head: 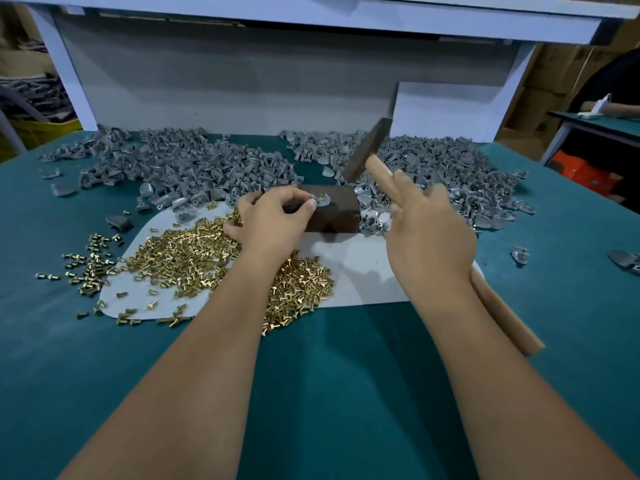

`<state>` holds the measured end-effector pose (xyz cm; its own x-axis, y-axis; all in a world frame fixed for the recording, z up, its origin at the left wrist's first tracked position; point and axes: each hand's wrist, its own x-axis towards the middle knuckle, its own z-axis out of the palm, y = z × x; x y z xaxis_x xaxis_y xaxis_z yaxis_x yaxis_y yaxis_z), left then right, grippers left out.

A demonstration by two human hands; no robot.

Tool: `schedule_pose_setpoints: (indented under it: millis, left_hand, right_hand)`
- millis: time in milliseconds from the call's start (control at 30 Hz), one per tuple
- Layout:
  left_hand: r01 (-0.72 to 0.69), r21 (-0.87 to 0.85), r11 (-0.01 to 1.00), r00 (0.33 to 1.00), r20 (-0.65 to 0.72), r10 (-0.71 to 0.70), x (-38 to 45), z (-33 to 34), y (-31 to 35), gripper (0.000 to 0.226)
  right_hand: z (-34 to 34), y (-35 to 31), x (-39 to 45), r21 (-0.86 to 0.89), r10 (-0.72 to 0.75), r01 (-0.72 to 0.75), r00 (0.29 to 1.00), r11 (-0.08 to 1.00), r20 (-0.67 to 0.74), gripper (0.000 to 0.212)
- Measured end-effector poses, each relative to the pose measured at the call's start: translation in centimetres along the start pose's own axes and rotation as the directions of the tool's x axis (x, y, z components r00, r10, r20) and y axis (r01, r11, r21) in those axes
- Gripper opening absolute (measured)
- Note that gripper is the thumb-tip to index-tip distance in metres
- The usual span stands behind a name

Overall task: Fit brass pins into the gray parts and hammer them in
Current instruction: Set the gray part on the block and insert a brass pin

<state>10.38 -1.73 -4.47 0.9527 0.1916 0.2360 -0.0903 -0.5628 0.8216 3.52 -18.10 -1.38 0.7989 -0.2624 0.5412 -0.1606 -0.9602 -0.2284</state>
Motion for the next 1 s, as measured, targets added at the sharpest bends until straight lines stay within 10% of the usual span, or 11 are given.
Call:
schedule_pose_setpoints:
  millis: [667,1000]
  left_hand:
    - [0.066,-0.165,0.984,0.996,0.072,-0.055,-0.6,-0.7,0.4,0.012]
    - [0.037,-0.095,0.995,0.999,0.035,-0.033,-0.7,-0.5,0.7,0.013]
  right_hand:
    - [1.2,2.1,0.8,-0.069,0.117,-0.108,0.982,0.992,0.145,0.007]
    - [0.9,0.9,0.8,-0.098,0.026,-0.017,0.995,0.995,0.093,0.028]
